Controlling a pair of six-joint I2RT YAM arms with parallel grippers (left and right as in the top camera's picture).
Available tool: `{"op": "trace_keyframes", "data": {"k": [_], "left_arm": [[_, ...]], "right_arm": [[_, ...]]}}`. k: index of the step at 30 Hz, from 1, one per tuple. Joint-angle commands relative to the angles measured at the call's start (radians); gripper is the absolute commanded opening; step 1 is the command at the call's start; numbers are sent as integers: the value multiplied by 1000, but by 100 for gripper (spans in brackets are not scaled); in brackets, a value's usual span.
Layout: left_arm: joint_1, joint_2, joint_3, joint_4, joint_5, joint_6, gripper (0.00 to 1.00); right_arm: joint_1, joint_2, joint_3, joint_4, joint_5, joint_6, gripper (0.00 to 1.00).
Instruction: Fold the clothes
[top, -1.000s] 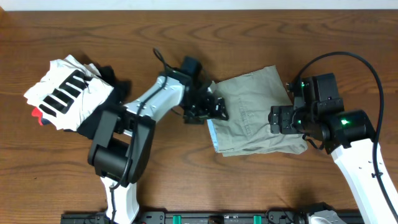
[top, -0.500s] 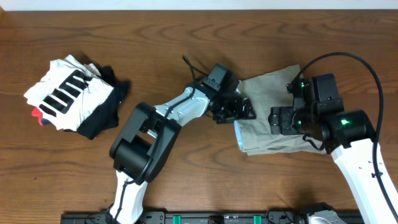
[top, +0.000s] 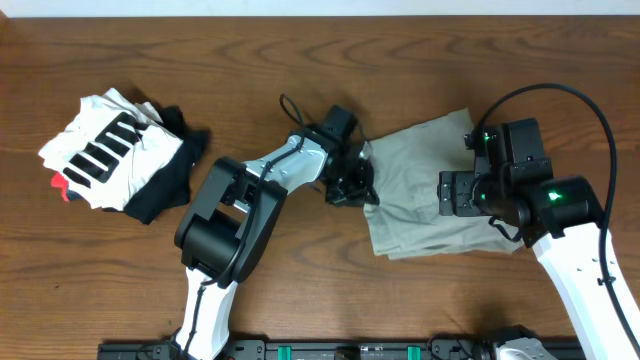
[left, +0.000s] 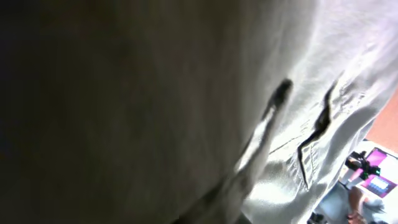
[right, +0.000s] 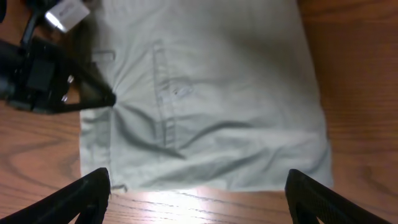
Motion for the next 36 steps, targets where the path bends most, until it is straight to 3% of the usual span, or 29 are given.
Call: {"op": "trace_keyframes", "data": {"k": [1, 3, 7, 11, 18, 25, 29, 36], "left_arm": [[-38, 25, -22, -47, -33, 18, 6], [-44, 25, -22, -29, -37, 18, 14], [-24, 18, -19, 5, -37, 22, 69], [22, -27, -18, 1, -37, 91, 100], [126, -190, -18, 31, -180, 227, 98], [155, -242, 1, 158, -216, 525, 98], [154, -236, 9, 213, -238, 652, 98], [146, -191, 9, 386, -241, 689, 98]], "right_arm": [[-8, 0, 3, -10, 29, 38, 88], [-23, 3, 2, -37, 40, 97, 88], [-90, 6, -4, -126, 122, 264, 91], [-166, 6, -20, -154, 77, 280, 92], [-240, 6, -124, -151, -66, 338, 92], [-241, -11, -357, -23, -261, 406, 92], [-241, -51, -472, 48, -276, 472, 92], [-241, -71, -566, 149, -279, 503, 90]]}}
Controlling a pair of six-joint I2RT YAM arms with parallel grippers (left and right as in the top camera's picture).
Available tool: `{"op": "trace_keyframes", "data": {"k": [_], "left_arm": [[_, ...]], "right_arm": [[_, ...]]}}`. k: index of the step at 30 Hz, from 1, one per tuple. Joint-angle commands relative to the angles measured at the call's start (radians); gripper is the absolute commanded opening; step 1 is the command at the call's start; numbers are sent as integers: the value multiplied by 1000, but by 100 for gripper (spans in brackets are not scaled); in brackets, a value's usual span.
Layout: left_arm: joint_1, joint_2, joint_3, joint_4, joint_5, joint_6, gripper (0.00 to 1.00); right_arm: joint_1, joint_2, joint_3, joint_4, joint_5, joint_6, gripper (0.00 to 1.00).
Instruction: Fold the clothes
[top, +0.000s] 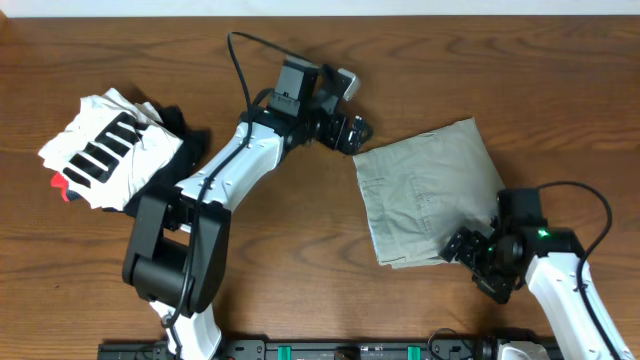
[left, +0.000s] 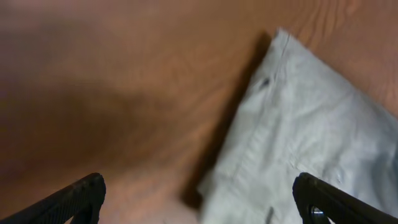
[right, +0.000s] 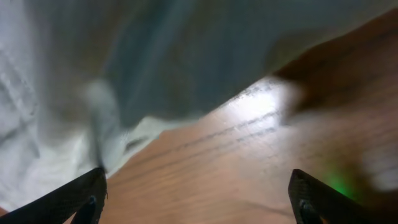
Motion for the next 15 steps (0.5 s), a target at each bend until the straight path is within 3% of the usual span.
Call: {"op": "trace_keyframes", "data": {"k": [1, 12, 15], "left_arm": [[-14, 51, 17, 61, -13, 61, 98], [-117, 198, 17, 191, -13, 61, 98], [-138, 219, 17, 188, -12, 60, 98]], "right_arm": [[-5, -10, -36, 54, -20, 48, 89], [-3, -10, -133, 341, -16, 64, 87], [-3, -10, -134, 380, 0, 61, 75]]}}
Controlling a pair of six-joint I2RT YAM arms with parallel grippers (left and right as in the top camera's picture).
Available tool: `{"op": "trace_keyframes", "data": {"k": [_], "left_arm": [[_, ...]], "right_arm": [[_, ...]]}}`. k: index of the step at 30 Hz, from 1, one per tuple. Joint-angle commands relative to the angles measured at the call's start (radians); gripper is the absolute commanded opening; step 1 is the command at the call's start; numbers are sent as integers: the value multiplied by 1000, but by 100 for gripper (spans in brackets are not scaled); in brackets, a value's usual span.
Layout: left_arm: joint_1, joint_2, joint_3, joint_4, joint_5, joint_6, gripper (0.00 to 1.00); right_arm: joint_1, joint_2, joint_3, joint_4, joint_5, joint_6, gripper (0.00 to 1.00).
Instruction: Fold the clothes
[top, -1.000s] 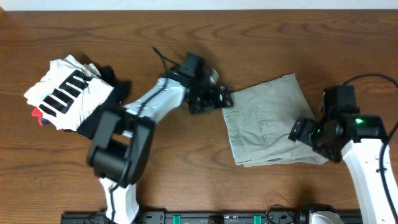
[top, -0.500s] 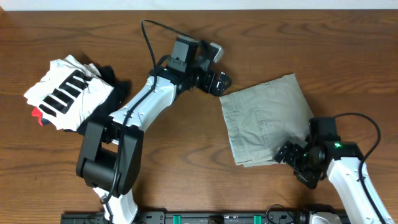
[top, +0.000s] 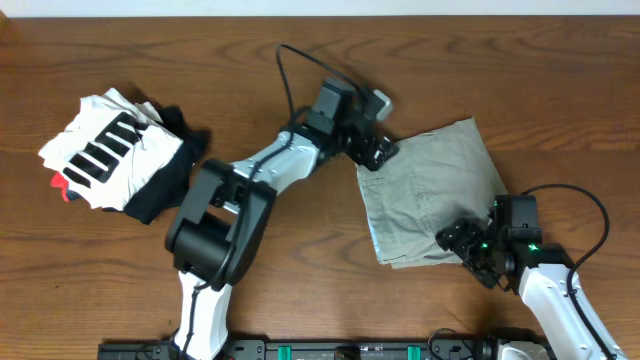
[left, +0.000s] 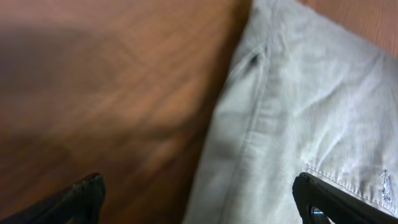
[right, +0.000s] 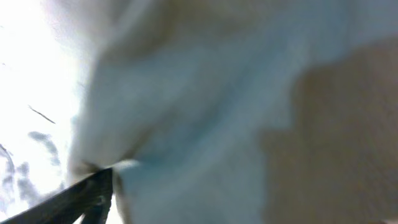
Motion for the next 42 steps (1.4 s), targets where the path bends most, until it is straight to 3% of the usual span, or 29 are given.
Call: {"op": "trace_keyframes", "data": {"k": [1, 4, 7, 9, 12, 16, 21, 26, 29, 33, 37, 42], "left_arm": [[-19, 29, 14, -4, -5, 13, 98], [-39, 35, 14, -72, -4, 14, 98], [-58, 35, 14, -191, -5, 14, 99], [-66, 35, 14, -271, -5, 14, 93], [-78, 35, 14, -374, 8, 13, 74], [-94, 35, 14, -499, 122, -21, 29], [-131, 34, 14, -608, 247, -63, 19], [-187, 33, 14, -667, 250, -66, 19], [-194, 26, 14, -667, 210, -71, 40], [-184, -8, 14, -667, 71, -93, 59], [-158, -63, 14, -667, -56, -92, 95], [-112, -159, 15, -642, -202, -92, 98]], "right_arm": [[-4, -7, -7, 34, 21, 8, 64], [-3, -7, -7, 79, 41, -39, 40], [-3, -7, -7, 126, 55, -111, 28], [-3, -6, -7, 156, 55, -163, 24], [-3, 3, -7, 185, 55, -224, 21], [-3, 45, -6, 229, 55, -319, 20], [-3, 126, -6, 302, 55, -413, 20], [-3, 171, 4, 399, 55, -492, 36], [-3, 170, 21, 401, 77, -494, 41], [-3, 170, 39, 386, 77, -495, 48], [-3, 170, 39, 375, 88, -497, 51], [-4, 170, 39, 344, 115, -497, 52]]}}
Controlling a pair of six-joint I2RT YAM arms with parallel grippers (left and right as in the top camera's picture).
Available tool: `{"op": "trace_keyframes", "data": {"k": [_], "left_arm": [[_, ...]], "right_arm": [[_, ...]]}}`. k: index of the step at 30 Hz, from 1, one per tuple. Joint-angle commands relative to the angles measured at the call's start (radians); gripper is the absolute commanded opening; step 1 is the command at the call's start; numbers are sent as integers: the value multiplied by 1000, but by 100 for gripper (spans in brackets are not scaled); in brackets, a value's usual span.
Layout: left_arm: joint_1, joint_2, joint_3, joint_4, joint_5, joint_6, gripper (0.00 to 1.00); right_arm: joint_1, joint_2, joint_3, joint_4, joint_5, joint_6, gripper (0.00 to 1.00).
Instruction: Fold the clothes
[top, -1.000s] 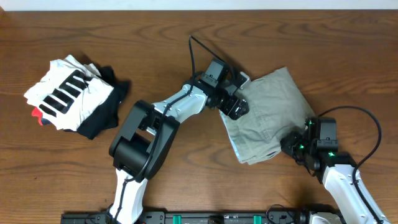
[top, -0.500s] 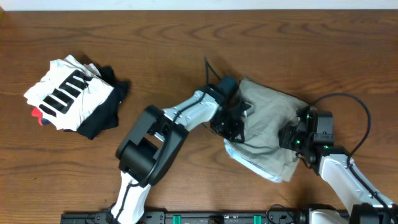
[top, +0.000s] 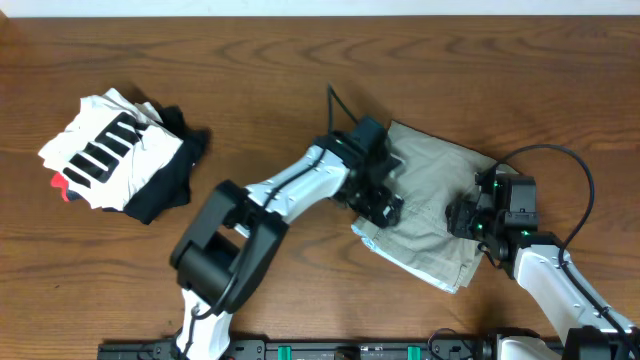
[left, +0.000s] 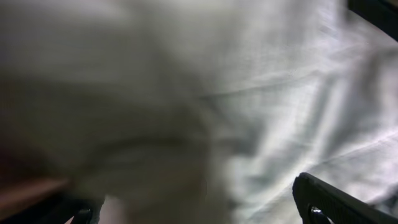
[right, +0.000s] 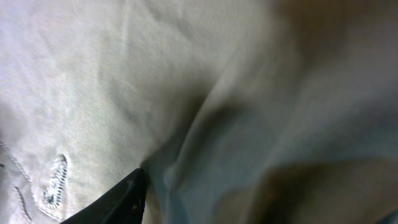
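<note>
A khaki garment (top: 430, 210) lies slanted on the table (top: 300, 300) at centre right, its lower part doubled over. My left gripper (top: 378, 203) sits at its left edge. In the left wrist view blurred khaki cloth (left: 249, 93) fills the frame and the fingertips (left: 317, 196) stand wide apart, so it is open. My right gripper (top: 468, 218) is at the garment's right edge. In the right wrist view a fold of the cloth (right: 124, 74) bunches against the one visible finger (right: 127, 196); the other finger is hidden behind cloth.
A heap of black and white striped clothes with a red bit (top: 120, 150) lies at the far left. Black cables trail from both wrists. The table's far edge runs along the top of the overhead view.
The garment has turned and now lies slanted and narrower, its lower tip nearer the front. My left gripper moved from its upper left corner to its left edge. My right gripper now sits higher, at its right edge.
First my left gripper was at the garment's left edge and my right hung open over its right part. Then the left was open off the upper left corner and the right at the lower right corner. Now both are against the turned garment.
</note>
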Motion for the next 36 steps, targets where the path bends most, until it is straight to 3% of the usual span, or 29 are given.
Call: {"op": "trace_keyframes", "data": {"k": [1, 7, 18, 25, 30, 32, 36], "left_arm": [[40, -76, -13, 29, -178, 3, 98], [80, -81, -14, 180, -163, 38, 98], [94, 52, -13, 402, 34, 70, 98], [93, 149, -13, 517, 103, -36, 98], [69, 206, -13, 532, 241, -100, 98], [46, 227, -14, 531, 268, -103, 93], [6, 244, -13, 532, 271, -102, 63]], "right_arm": [[-3, 5, 19, -14, 20, -16, 52], [-3, 5, 19, -32, 20, -16, 53], [-3, 5, 19, -50, 19, -16, 53], [-2, 5, 19, -51, 19, -15, 53], [-2, 5, 20, -48, 19, -15, 53], [-2, 5, 20, -44, 19, -15, 53], [-2, 5, 20, -43, 19, -16, 53]]}}
